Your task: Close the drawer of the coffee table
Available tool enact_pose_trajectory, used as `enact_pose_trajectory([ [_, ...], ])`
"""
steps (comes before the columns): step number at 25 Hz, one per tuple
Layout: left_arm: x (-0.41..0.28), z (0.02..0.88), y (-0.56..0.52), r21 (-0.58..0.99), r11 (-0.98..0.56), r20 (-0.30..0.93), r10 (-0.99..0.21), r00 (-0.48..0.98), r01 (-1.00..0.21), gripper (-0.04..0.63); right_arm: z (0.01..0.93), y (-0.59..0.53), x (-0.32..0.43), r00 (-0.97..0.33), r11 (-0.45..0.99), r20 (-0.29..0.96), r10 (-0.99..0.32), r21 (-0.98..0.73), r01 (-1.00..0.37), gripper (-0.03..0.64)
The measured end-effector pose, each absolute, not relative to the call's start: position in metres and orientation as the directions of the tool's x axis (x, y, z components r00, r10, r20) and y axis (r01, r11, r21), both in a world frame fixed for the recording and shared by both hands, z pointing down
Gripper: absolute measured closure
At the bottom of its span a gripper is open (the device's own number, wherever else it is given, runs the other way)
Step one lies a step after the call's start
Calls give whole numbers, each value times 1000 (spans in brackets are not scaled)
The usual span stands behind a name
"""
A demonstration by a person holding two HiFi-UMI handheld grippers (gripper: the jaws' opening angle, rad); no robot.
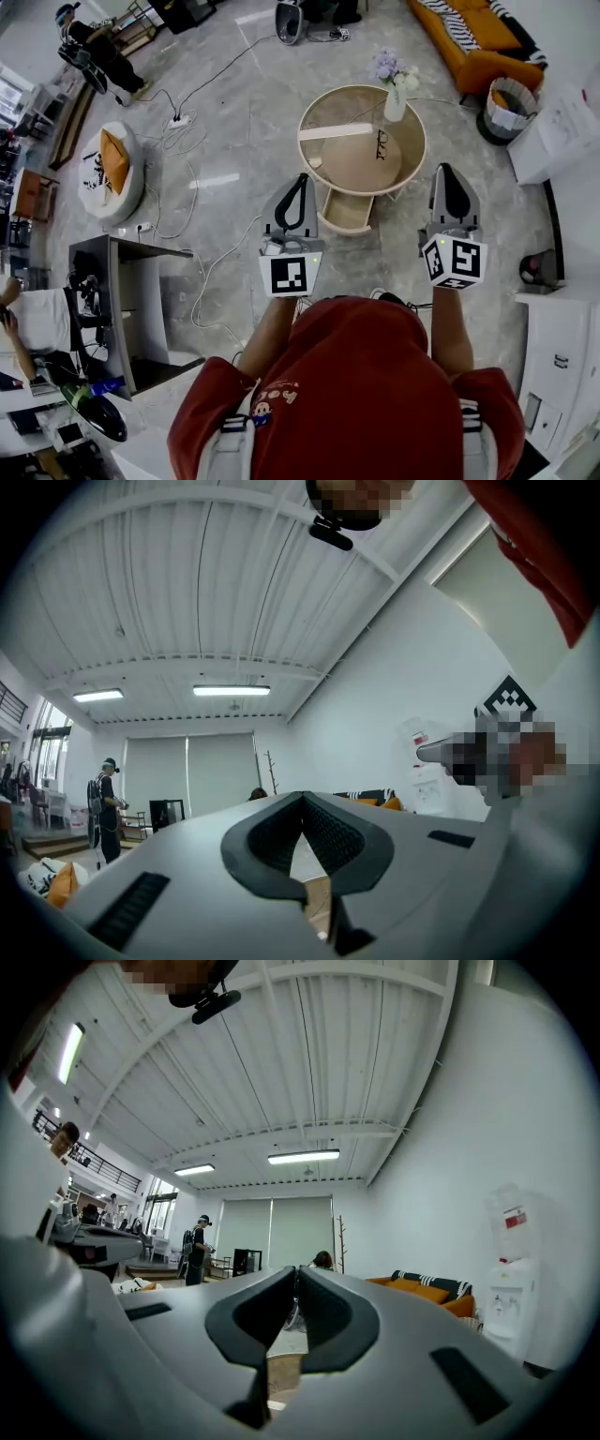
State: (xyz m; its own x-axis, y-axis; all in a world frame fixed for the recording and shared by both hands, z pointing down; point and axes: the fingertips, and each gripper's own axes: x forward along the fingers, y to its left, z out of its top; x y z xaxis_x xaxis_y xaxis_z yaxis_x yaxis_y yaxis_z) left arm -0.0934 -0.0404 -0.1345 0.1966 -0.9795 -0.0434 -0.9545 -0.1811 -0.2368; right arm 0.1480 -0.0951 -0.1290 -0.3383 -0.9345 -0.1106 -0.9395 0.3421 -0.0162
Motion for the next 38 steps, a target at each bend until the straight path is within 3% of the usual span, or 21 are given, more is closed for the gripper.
enact_pose_trajectory([
  [12,-120,-128,-59,-222,-220,-58,-969,238,-950,581,-130,-90,124,-303,302,-98,-948,31,-953,589],
  [21,-124,-75,-57,-211,-246,31,-969,245,-946,581,-95,-78,92,-416,415,-17,-909,48,-909,591],
  [24,-122,-46,-49,-194,-269,63,-963,262,-943,581,-59,-74,83,-456,457,45,-889,31,-889,591],
  [28,-122,-25,-50,-269,-277,-95,-946,311,-923,581,7,-66,66,-512,524,153,-845,41,-851,591],
  [38,-131,213,-53,-179,-299,53,-954,294,-938,581,234,-68,34,-554,557,274,-786,-73,-827,591],
])
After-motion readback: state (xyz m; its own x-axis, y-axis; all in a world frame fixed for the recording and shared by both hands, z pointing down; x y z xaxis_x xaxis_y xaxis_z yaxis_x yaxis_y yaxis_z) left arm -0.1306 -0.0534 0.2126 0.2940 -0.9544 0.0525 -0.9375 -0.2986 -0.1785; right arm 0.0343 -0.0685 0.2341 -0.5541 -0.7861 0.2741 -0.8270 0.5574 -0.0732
